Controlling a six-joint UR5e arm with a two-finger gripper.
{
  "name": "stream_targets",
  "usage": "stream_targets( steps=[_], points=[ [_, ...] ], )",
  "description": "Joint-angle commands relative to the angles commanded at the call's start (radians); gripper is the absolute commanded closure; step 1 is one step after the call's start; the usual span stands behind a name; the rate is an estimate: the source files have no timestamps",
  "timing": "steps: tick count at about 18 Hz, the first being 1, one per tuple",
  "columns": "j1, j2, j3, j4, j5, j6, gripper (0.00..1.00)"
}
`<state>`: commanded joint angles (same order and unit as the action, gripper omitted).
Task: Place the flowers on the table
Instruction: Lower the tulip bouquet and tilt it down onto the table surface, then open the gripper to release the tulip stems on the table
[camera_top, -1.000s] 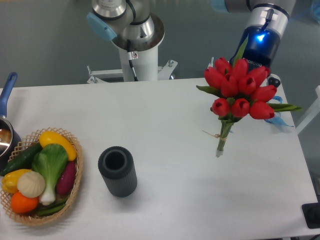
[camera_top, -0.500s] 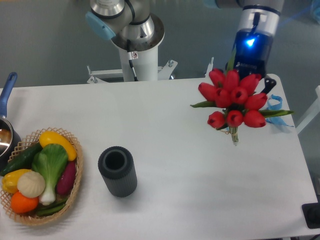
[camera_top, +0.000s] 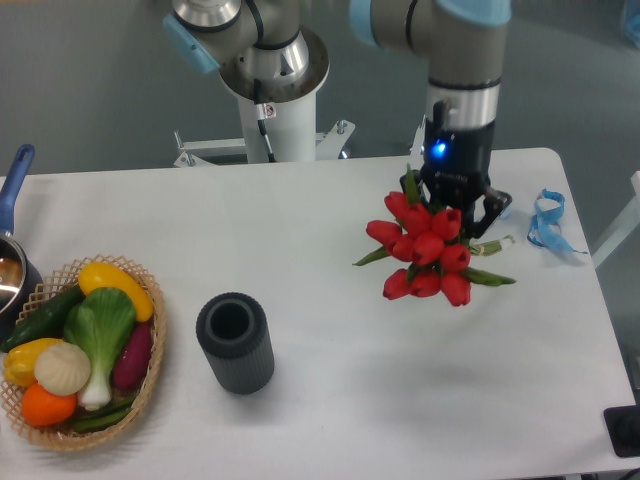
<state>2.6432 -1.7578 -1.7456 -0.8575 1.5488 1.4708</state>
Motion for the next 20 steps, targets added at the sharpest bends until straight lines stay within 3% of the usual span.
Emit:
stream_targets(
  steps=[4, 12, 20],
  points=[
    [-0.038, -0.066, -0.006, 0.0, 0.125, 0.039, 0.64],
    [-0.104, -0.219, 0.011, 0.015, 0.23, 0.037, 0.64],
    [-0.112, -0.281, 0.032, 0.018, 0.249, 0.029, 0.61]
  ],
)
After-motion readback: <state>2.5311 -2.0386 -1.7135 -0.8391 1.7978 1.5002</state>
